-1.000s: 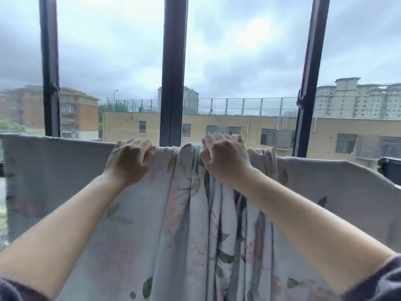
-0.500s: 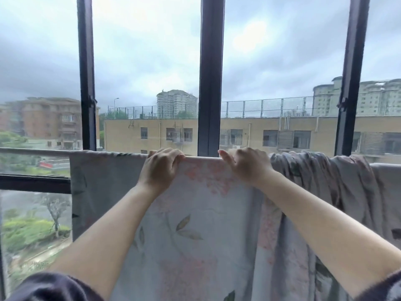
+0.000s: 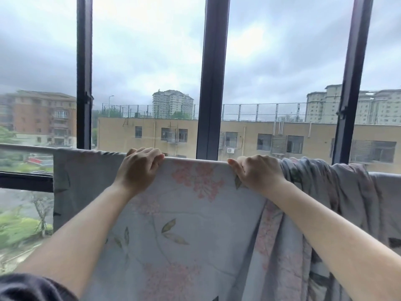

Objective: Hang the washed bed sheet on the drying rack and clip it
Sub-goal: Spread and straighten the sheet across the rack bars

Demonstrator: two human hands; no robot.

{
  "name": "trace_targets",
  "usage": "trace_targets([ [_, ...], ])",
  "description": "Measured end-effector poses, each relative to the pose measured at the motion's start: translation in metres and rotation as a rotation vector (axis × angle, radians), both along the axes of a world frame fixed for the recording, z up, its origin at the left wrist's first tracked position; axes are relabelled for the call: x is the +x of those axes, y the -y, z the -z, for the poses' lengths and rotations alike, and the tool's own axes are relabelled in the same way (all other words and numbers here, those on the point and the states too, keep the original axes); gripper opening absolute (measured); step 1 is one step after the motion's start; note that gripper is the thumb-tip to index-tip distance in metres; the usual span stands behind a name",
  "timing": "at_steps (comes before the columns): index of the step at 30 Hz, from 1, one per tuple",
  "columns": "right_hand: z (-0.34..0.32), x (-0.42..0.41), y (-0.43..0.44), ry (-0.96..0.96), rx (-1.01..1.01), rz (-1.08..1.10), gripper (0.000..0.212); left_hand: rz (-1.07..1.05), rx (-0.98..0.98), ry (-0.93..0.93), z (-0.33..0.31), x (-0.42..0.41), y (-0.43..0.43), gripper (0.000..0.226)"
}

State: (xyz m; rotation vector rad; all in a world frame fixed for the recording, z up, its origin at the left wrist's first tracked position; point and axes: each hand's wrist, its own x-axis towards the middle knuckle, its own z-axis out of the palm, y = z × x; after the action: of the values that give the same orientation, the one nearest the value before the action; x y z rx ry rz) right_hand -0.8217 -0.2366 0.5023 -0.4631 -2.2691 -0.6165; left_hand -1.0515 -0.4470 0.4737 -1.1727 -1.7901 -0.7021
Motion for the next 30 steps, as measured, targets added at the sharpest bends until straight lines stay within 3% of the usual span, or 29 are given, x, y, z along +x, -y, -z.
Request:
trace_targets([
  [8, 0.006, 0.005, -0.01, -0.054, 0.046, -0.041, 0.073, -0.173, -0.093, 0.053, -0.001, -0.057, 0.064, 0.053],
  [13, 0.005, -0.026, 0.011, -0.038, 0.068, -0.107, 0.079, -0.054, -0.087, 0.029, -0.01, -0.07, 0.071, 0.042],
  [21, 0.007, -0.122, 0.107, -0.079, 0.04, -0.085, 0.053, -0.003, -0.127, -0.012, -0.008, -0.083, 0.068, 0.04],
  [25, 0.006, -0.167, 0.144, -0.07, 0.015, -0.073, 0.055, 0.023, -0.111, -0.02, -0.006, -0.088, 0.071, 0.032],
  [30, 0.004, -0.177, 0.158, -0.039, 0.006, -0.071, 0.054, 0.039, -0.087, -0.045, -0.005, -0.09, 0.075, 0.037],
])
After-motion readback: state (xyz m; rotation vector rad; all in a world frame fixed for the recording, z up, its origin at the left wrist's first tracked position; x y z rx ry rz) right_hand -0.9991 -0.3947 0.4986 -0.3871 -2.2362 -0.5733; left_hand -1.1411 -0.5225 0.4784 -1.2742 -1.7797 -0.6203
